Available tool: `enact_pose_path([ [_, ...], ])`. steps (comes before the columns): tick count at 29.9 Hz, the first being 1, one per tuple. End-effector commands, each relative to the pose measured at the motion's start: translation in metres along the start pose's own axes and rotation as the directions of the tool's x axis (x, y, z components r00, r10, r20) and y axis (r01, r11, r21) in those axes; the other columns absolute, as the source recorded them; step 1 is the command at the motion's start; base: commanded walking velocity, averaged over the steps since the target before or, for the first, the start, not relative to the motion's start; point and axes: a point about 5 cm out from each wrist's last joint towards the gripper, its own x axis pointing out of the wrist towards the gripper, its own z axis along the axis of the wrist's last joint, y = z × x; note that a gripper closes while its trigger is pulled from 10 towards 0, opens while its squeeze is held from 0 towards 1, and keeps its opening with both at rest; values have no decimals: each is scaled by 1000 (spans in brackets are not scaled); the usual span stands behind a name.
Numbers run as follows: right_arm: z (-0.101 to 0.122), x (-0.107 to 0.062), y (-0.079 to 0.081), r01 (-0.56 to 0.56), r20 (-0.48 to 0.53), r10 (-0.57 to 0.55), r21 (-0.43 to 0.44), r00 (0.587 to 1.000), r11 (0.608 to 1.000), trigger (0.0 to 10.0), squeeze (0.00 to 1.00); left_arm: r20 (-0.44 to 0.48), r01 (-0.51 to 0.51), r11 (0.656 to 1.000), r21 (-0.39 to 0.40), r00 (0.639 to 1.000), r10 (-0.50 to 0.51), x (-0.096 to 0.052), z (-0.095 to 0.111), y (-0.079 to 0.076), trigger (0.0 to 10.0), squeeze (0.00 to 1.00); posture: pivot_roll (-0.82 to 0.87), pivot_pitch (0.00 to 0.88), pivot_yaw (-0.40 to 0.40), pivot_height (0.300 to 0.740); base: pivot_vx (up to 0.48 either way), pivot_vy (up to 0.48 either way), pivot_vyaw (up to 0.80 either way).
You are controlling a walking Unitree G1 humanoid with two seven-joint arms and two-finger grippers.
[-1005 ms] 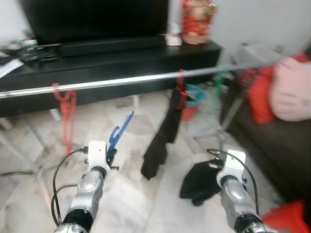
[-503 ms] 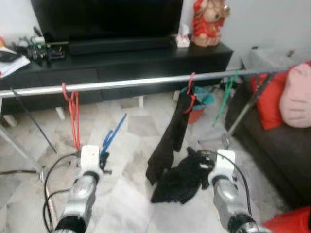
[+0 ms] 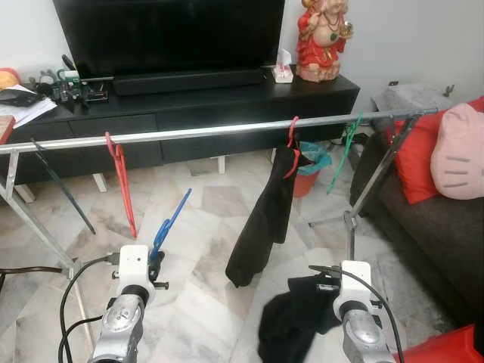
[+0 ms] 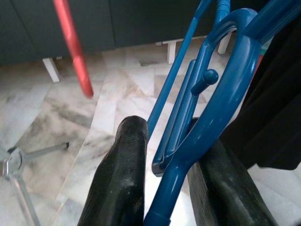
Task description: Hang hanger
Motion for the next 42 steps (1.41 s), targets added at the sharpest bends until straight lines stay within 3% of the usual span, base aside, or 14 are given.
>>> enact_pose_path([
  [1, 5, 1, 0, 7, 33, -7, 1, 999, 1000, 10000, 0, 30, 17, 1000, 10, 999, -18, 4, 8, -4, 10000, 0, 39, 0, -26, 740, 240, 0, 0],
  [8, 8, 1, 5, 9, 51, -11, 38, 999, 999, 10000, 0, 27, 35, 999, -10, 999, -35, 3, 7, -8, 10000, 0, 43, 0, -30, 740, 266, 0, 0],
  [36, 19, 7, 11, -5, 61, 3, 42, 998, 999, 10000, 0, 36, 50, 999, 7, 998, -50, 8, 15, -8, 10000, 0, 53, 0, -24, 740, 313, 0, 0],
  [42, 19, 8, 12, -8, 56, 5, 43, 998, 999, 10000, 0, 32, 62, 998, 0, 998, -62, 8, 15, -9, 10000, 0, 54, 0, -21, 740, 0, 0, 0],
])
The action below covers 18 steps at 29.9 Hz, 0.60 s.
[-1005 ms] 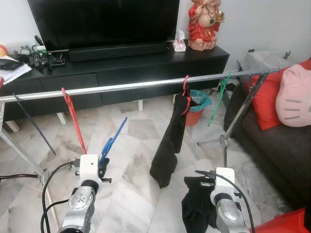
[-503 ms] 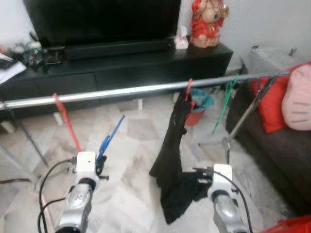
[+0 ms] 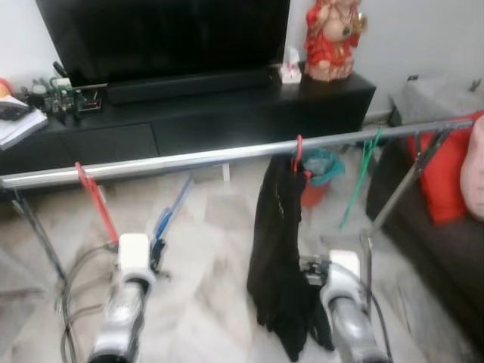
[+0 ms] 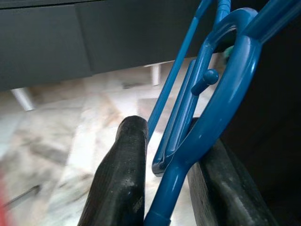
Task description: Hang hanger
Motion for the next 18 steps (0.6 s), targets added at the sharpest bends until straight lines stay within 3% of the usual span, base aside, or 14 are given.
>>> enact_pose_path([
  [1, 7, 2, 5, -4, 27, 3, 24, 1000, 1000, 10000, 0, -9, -9, 1000, 12, 1000, 9, 0, 1, 7, 10000, 0, 54, 0, -21, 740, 0, 0, 0],
  [10, 7, 2, 7, -6, 25, 5, 22, 1000, 1000, 10000, 0, 13, 24, 1000, 7, 1000, -24, 7, 12, 0, 10000, 0, 55, 0, -21, 740, 0, 0, 0],
  [18, 7, 2, 7, -9, 25, 9, 21, 1000, 1000, 10000, 0, 24, 49, 999, 11, 998, -49, 11, 16, -5, 10000, 0, 54, 0, -21, 740, 270, 0, 0],
])
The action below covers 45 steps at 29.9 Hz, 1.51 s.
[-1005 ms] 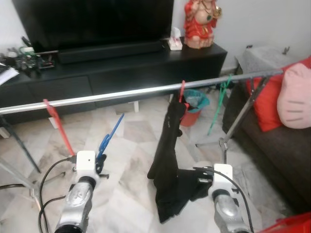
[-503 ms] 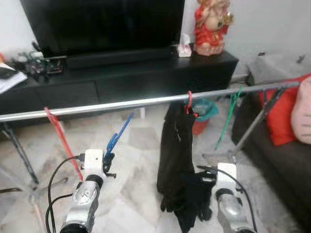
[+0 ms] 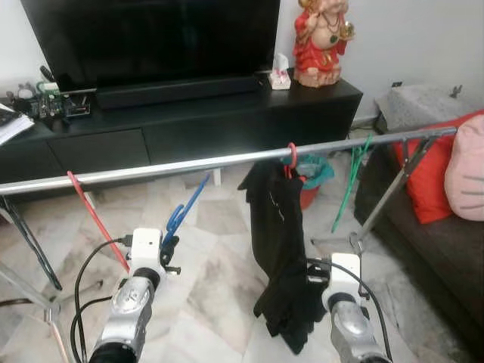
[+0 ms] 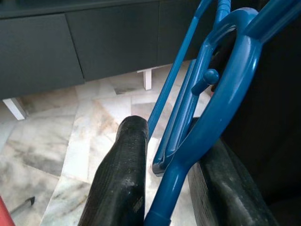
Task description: Hang hanger
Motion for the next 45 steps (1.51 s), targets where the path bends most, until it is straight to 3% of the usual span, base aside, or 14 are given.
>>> enact_pose_path([
  [1, 7, 3, -1, 6, 26, -7, 7, 1000, 1000, 10000, 0, 21, 17, 1000, 7, 1000, -17, 3, 7, -3, 10000, 0, 54, 0, -21, 740, 281, 0, 0],
  [10, 7, 3, 0, 2, 26, -2, 5, 1000, 1000, 10000, 0, 22, 23, 1000, 4, 999, -23, 2, 6, -4, 10000, 0, 54, 0, -21, 740, 284, 0, 0],
  [24, 6, 2, 1, -1, 23, 1, 3, 1000, 1000, 10000, 0, 6, 64, 997, 33, 998, -65, -2, 1, -10, 10000, 0, 54, 0, -21, 740, 0, 0, 0],
  [31, 6, 2, 1, 0, 23, -1, 1, 1000, 1000, 10000, 0, 34, 177, 981, 77, 983, -180, 0, 13, -21, 10000, 0, 57, 0, -20, 740, 0, 0, 0],
  [35, 6, 2, 1, -1, 23, 1, 0, 1000, 1000, 10000, 0, 36, 182, 980, 82, 982, -185, 5, 19, -23, 10000, 0, 57, 0, -20, 740, 0, 0, 0],
  [45, 6, 3, 2, -5, 17, 5, -6, 1000, 1000, 10000, 0, 15, 46, 999, 28, 999, -47, 27, 36, -15, 10000, 0, 55, 0, -23, 740, 0, 0, 0],
])
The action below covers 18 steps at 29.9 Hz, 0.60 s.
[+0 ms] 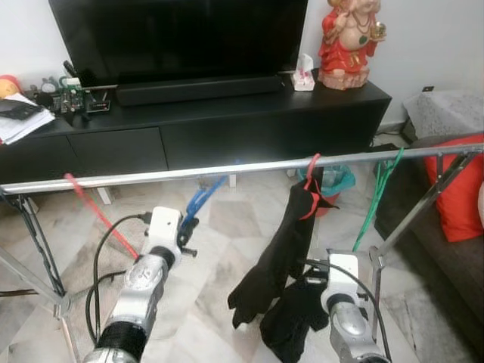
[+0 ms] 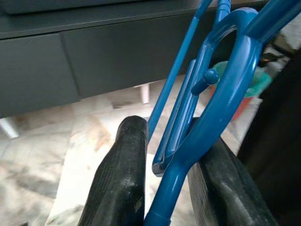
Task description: Hang hanger
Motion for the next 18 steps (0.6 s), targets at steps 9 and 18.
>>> enact_pose_path([
  [9, 8, 4, 0, 1, 24, -1, 4, 1000, 1000, 10000, 0, -74, -90, 995, -48, 994, 86, 15, 7, 3, 10000, 0, 53, 0, -26, 740, 0, 0, 0],
  [18, 9, 4, 0, 1, 24, -2, 6, 1000, 1000, 10000, 0, -78, -98, 993, -70, 993, 93, 24, 15, -4, 10000, 0, 55, 0, -28, 740, 0, 0, 0],
])
